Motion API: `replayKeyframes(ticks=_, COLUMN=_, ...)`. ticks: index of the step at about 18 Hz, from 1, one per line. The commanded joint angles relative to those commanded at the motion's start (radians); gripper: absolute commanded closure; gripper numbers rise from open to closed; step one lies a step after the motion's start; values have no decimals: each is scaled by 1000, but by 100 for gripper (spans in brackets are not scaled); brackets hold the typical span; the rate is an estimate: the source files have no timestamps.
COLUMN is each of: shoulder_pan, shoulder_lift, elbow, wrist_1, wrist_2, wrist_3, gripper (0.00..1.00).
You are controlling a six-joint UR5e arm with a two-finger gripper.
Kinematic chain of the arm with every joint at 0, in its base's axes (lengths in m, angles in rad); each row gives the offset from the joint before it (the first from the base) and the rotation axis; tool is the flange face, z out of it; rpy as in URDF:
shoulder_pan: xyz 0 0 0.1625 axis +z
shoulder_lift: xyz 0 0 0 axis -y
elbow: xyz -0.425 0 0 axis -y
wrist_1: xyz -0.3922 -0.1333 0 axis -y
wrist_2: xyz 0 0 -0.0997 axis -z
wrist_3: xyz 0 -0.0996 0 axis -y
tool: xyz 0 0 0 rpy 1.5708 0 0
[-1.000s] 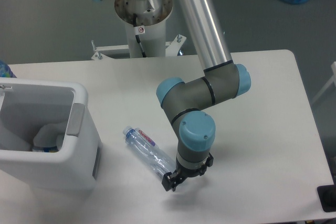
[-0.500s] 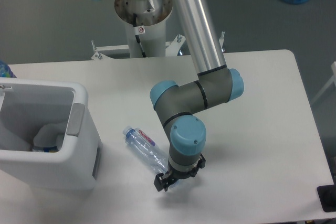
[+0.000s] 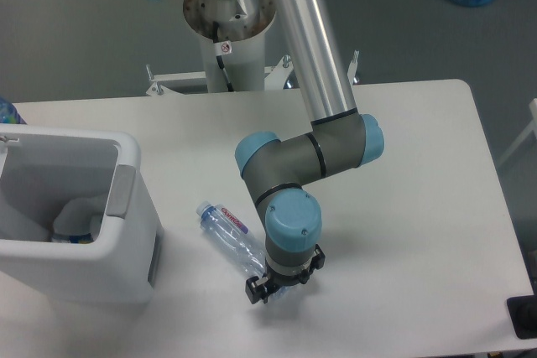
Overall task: Place the trash in the trash can
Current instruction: 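Close the gripper around the bottle's bottom end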
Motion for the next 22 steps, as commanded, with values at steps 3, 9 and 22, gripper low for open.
replayKeyframes(ticks=3, shoulder_pan=0, shoulder_lift=0, elbow=-2, wrist_1=2, wrist_2=0, wrist_3=0, gripper=10)
replayKeyframes(ticks=9, shoulder_pan=0, shoulder_lift=-6, elbow=0, wrist_1=2, wrist_2=3, wrist_3=0, gripper=12)
replayKeyframes(ticks=22, shoulder_pan=-2, shoulder_lift=-2, elbow=0, wrist_1=0, wrist_2=2, wrist_3=0, gripper=32)
